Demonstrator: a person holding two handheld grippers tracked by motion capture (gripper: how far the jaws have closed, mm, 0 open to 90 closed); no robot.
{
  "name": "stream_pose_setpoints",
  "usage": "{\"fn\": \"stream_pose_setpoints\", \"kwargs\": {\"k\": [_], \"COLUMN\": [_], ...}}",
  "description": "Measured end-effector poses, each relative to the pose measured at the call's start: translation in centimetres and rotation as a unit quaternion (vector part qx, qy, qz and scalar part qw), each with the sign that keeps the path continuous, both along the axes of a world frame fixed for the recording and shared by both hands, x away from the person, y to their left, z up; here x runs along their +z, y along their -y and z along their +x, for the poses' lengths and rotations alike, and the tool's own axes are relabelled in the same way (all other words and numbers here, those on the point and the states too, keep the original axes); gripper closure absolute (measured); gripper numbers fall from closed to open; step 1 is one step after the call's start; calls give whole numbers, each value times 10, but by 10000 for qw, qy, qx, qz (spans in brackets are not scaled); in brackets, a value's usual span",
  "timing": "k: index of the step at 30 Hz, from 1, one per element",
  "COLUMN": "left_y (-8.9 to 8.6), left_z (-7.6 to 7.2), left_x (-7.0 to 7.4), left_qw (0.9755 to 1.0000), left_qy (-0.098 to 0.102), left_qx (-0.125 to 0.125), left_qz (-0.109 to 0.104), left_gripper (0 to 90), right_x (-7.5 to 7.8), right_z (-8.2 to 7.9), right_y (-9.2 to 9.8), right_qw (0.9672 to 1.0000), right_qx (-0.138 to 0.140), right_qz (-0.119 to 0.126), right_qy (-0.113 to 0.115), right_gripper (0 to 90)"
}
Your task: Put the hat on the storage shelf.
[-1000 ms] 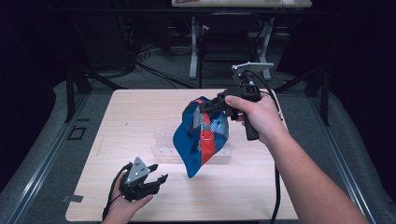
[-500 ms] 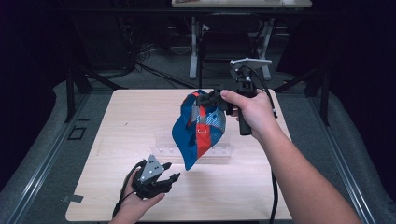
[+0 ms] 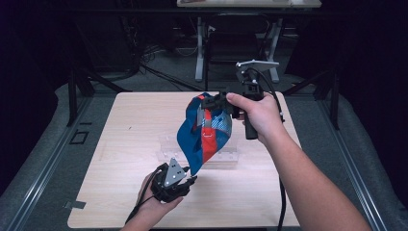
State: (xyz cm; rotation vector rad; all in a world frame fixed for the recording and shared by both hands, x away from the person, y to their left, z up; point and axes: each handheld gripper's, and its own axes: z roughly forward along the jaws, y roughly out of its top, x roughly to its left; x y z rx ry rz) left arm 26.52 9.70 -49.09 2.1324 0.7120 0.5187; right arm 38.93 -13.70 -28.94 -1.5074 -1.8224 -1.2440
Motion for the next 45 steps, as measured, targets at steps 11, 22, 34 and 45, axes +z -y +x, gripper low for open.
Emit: {"fn": "stream_pose_setpoints", "kwargs": {"k": [11, 22, 34, 45], "left_y": [-10, -23, -24, -13], "left_z": [6, 15, 27, 40], "left_x": [-1, -4, -4, -10], "left_qw": [9998, 9992, 9989, 9980], "left_qy": [-34, -86, -148, -319], "left_qx": [175, 386, 442, 448], "left_qz": [5, -30, -90, -314], "left_gripper": [743, 844, 875, 876], "right_x": [1, -1, -2, -6], "right_z": [-1, 0, 3, 9], "right_y": [3, -1, -1, -2], "right_qw": [10000, 10000, 10000, 9999], "right_qx": [-13, -14, -36, -117], "right_qz": [-3, -13, -36, -98], "right_qy": [6, 0, 30, 58], "right_gripper": [777, 777, 777, 777]}}
